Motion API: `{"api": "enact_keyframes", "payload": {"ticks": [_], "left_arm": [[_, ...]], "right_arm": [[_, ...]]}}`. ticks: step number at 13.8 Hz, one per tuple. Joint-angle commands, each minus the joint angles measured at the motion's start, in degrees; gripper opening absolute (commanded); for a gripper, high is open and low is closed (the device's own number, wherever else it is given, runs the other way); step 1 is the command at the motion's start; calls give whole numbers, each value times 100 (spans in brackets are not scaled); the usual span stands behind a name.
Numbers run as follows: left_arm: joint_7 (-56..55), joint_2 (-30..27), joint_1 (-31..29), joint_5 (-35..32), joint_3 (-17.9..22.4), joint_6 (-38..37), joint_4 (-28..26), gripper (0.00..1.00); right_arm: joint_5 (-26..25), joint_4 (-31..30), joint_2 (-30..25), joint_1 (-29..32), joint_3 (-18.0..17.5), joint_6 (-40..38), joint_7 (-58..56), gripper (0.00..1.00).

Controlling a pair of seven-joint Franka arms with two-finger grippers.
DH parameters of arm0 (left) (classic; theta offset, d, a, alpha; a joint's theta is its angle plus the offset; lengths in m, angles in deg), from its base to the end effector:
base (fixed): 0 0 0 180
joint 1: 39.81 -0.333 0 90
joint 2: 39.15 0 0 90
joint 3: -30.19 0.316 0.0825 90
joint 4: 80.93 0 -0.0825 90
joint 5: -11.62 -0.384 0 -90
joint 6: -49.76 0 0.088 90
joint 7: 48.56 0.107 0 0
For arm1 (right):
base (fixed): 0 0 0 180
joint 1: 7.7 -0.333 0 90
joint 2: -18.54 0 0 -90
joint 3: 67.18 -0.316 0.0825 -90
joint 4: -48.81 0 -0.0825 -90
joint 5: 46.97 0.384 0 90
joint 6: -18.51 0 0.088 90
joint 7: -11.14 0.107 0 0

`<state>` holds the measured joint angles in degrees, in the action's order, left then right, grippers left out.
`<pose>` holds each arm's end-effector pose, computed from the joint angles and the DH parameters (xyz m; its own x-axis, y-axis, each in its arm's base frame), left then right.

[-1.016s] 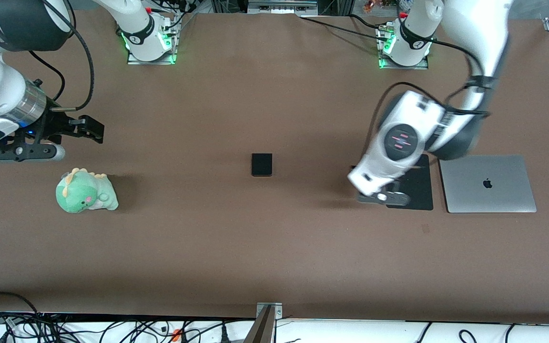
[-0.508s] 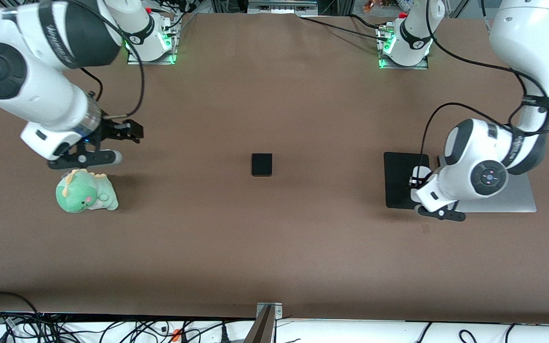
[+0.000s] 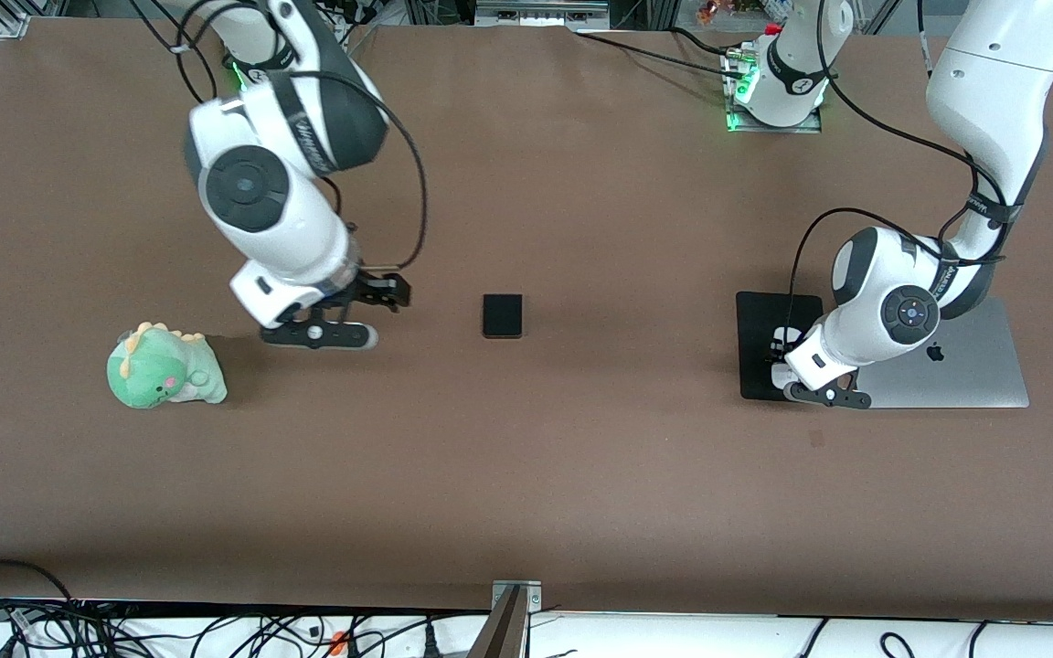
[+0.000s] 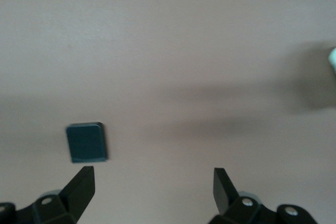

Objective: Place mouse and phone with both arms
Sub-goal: 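Carry the mouse to the pad while the right gripper reaches the phone, then release the mouse on the pad while the right gripper grasps the phone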

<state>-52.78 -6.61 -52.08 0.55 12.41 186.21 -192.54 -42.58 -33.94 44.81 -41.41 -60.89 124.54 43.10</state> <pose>0.6058 -0.0523 0.1893 0.9861 -0.1333 -0.0990 -0.1299 -0.9907 0.0397 0.6004 0.3319 0.4227 0.9943 -0.0921 -0.0547 -0.0919 -0.9958 0.0058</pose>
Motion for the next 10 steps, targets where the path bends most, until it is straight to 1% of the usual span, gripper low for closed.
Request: {"api": "enact_keyframes", "payload": {"ticks": [1, 2, 3, 4, 5, 7, 9, 10], "left_arm": [[114, 59, -82, -8, -41, 215, -71, 28], [114, 94, -91, -8, -41, 224, -71, 37], [114, 95, -91, -8, -41, 224, -71, 53], [71, 86, -91, -8, -41, 206, -71, 86], [87, 34, -91, -8, -41, 163, -63, 100], [61, -45, -82, 0, -50, 84, -28, 100], [61, -247, -82, -8, -50, -118, 147, 100], [61, -344, -82, -8, -67, -415, 314, 100]], "right_arm": [[150, 39, 492, -354, 56, 696, 669, 100], [150, 39, 667, -468, 56, 1021, 871, 100], [141, 39, 826, -591, 56, 1286, 1004, 100], [150, 31, 993, -697, 56, 1541, 1092, 100], [141, 22, 1125, -776, 56, 1709, 1119, 100], [115, -65, 1293, -917, 56, 2016, 1120, 100], [71, -503, 1320, -1110, 65, 2647, 1119, 100], [62, -740, 1320, -1215, 65, 2929, 1120, 100]]}}
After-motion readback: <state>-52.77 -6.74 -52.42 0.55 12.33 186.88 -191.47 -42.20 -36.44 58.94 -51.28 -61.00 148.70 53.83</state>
